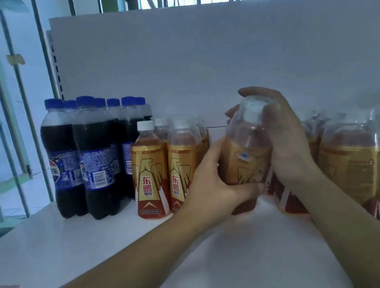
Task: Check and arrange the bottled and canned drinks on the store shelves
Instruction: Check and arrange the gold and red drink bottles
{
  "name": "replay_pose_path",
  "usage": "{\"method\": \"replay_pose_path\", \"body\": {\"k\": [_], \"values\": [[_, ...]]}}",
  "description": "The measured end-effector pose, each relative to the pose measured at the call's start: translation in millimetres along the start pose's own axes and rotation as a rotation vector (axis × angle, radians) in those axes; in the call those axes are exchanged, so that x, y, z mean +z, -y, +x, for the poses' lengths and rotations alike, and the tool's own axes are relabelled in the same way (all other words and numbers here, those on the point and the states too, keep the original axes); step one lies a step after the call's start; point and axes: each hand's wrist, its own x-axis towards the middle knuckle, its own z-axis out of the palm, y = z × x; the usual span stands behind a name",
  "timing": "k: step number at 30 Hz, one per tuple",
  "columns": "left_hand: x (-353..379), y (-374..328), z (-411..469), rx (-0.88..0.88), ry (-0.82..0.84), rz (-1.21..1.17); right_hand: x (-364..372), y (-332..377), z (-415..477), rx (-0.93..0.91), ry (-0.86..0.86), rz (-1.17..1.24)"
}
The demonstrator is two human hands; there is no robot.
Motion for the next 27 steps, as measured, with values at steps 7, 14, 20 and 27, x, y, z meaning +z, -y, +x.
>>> {"method": "replay_pose_path", "body": {"k": [7,14,20,27], "values": [[-40,-12,-34,-0.014,-0.052,0.121,4,-8,6,0.086,-0.133,-0.013],[-102,-15,-66,-0.142,-0.181,0.107,8,-33,30,0.357,-0.043,-0.599],[-122,-6,-69,-0.247,-0.161,0.003,30,-59,75,0.499,0.146,-0.93],[-127,3,-65,-0.243,-0.152,-0.011,36,-76,98,0.626,0.222,-1.216]]}}
